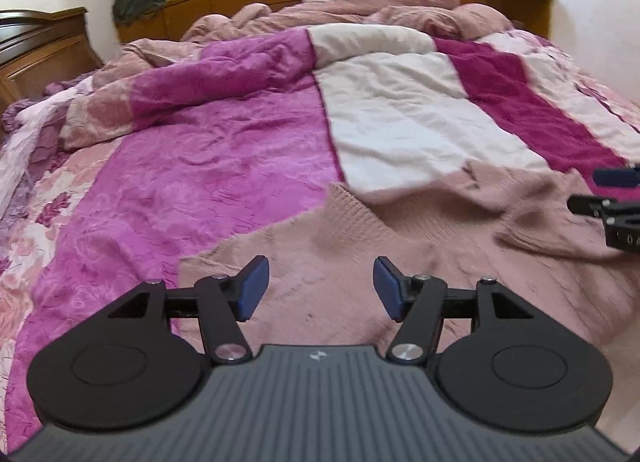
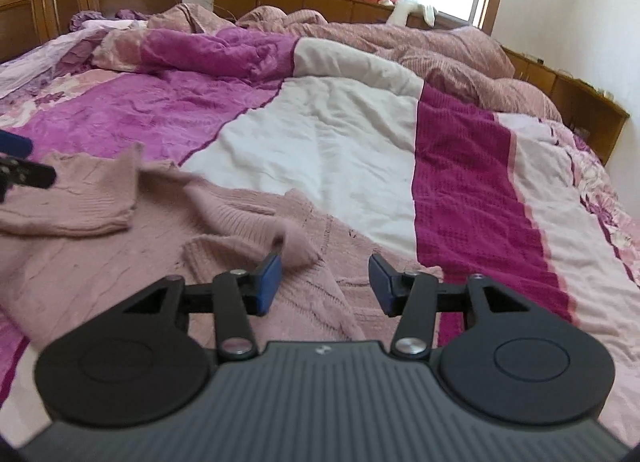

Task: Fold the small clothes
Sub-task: 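Fold the held edges over the cardigan and open both grippers, then grasp the cardigan edges again with both grippers and fold them over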

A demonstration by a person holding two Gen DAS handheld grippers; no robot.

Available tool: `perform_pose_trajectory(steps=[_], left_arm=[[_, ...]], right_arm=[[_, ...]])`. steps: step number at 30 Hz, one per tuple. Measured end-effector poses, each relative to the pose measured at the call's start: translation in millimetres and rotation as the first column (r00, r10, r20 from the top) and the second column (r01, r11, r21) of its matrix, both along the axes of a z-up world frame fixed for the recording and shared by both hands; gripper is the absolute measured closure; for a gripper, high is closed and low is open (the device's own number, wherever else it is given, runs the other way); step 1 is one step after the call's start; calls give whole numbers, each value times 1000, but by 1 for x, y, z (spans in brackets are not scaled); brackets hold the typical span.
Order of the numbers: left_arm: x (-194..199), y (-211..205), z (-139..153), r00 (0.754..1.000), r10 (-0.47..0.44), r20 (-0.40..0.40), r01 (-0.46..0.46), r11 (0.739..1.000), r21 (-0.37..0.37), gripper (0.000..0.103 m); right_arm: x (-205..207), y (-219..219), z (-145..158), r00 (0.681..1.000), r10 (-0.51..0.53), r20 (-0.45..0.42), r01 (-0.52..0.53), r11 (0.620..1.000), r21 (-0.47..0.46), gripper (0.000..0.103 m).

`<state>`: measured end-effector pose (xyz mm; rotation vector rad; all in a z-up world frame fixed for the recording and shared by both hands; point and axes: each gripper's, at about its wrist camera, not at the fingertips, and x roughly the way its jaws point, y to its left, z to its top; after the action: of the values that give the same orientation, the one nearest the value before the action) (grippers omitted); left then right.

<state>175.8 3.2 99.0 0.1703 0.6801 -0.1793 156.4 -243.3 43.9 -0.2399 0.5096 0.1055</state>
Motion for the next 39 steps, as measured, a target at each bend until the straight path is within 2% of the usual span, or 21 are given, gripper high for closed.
perform_pose_trajectory(steps=[7, 14, 20, 25, 27, 28, 29, 30, 31, 33, 36, 39], left_arm=[[-11, -14, -20, 997, -72, -40, 74, 996, 46, 37], [-10, -19, -43, 994, -93, -64, 101, 986, 132, 37], [-8, -26, -52, 994, -105, -17, 107, 973, 203, 34], [-1, -38, -57, 992, -124, 36, 111, 961, 253, 35], [4, -39, -58, 994, -104, 36, 93, 968, 232, 53], [6, -37, -58, 995, -96, 22, 90, 975, 202, 72], [9, -34, -57, 997, -82, 9, 79, 982, 170, 82], [10, -32, -56, 998, -63, 12, 60, 986, 155, 86], [10, -29, -53, 999, -44, 26, 40, 989, 146, 90], [11, -20, -45, 998, -6, 59, -2, 992, 123, 91], [15, -1, -28, 991, 66, 115, -76, 993, 85, 91], [30, 22, -20, 984, 129, 126, -137, 989, 58, 91]], right_arm=[[-18, 6, -3, 997, 73, -19, -73, 997, -3, 52], [-15, 13, -27, 993, 93, -76, -98, 993, -59, 52], [-9, 12, -37, 993, 85, -83, -88, 996, -29, 52], [-3, 15, -39, 994, 89, -62, -92, 995, -45, 53], [0, 16, -40, 994, 90, -62, -93, 995, -45, 53], [1, 16, -40, 994, 91, -61, -93, 995, -42, 57], [2, 16, -39, 994, 90, -63, -93, 995, -40, 64], [3, 16, -38, 994, 85, -64, -88, 995, -39, 79], [4, 15, -37, 995, 74, -61, -77, 996, -39, 86], [6, 11, -32, 998, 53, -34, -54, 998, -11, 91], [12, -5, -22, 1000, -14, 13, 13, 999, 45, 92], [24, -22, -16, 996, -80, 28, 77, 993, 93, 92]])
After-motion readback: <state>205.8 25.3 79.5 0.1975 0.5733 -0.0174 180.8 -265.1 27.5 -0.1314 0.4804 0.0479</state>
